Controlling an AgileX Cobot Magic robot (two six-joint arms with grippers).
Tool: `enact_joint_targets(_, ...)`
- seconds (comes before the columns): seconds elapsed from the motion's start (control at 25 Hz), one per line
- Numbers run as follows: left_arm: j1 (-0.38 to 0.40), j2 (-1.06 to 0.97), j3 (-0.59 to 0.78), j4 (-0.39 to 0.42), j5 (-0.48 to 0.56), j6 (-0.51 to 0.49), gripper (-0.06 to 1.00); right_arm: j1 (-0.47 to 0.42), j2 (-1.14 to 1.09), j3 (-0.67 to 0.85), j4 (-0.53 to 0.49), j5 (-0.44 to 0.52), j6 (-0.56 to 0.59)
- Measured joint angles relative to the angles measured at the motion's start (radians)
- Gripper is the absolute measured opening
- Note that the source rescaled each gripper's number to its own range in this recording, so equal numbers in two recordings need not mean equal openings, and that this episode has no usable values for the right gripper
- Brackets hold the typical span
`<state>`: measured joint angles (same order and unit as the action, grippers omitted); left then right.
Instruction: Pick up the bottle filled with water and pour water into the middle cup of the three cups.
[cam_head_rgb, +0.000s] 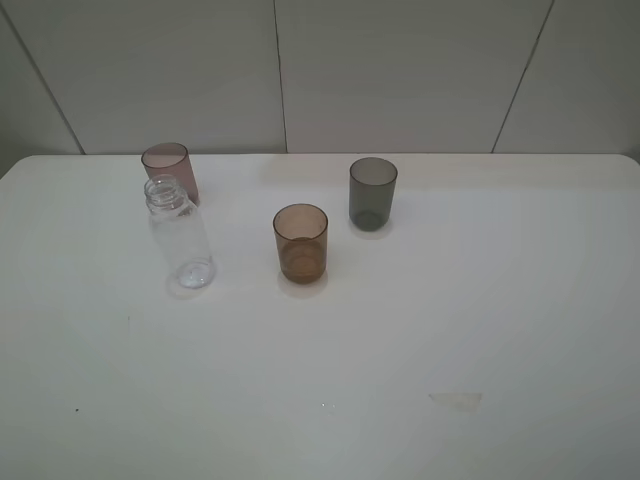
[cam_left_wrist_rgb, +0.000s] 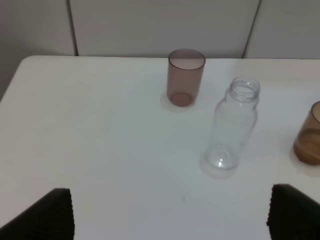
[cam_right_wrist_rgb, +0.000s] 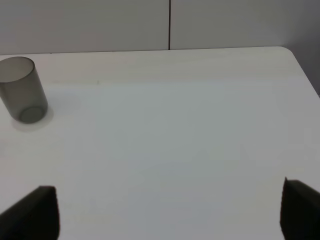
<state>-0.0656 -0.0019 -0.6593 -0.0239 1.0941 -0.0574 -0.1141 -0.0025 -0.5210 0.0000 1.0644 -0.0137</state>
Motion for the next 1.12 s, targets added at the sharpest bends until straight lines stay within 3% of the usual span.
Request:
enact_joint_targets(0.16,0.0,-0.005,0.076,-0.04,0.01,0.015,0.98,0.0,0.0,0.0,0.0,0.0,0.0)
enact_joint_targets(0.44,0.0,-0.005,0.147,-0.041,-0.012,0.057,0.98,0.0,0.0,0.0,0.0,0.0,0.0)
enact_joint_targets(1.12,0.0,-0.005,0.157,-0.041,-0.029,0.057,0.98,0.0,0.0,0.0,0.0,0.0,0.0)
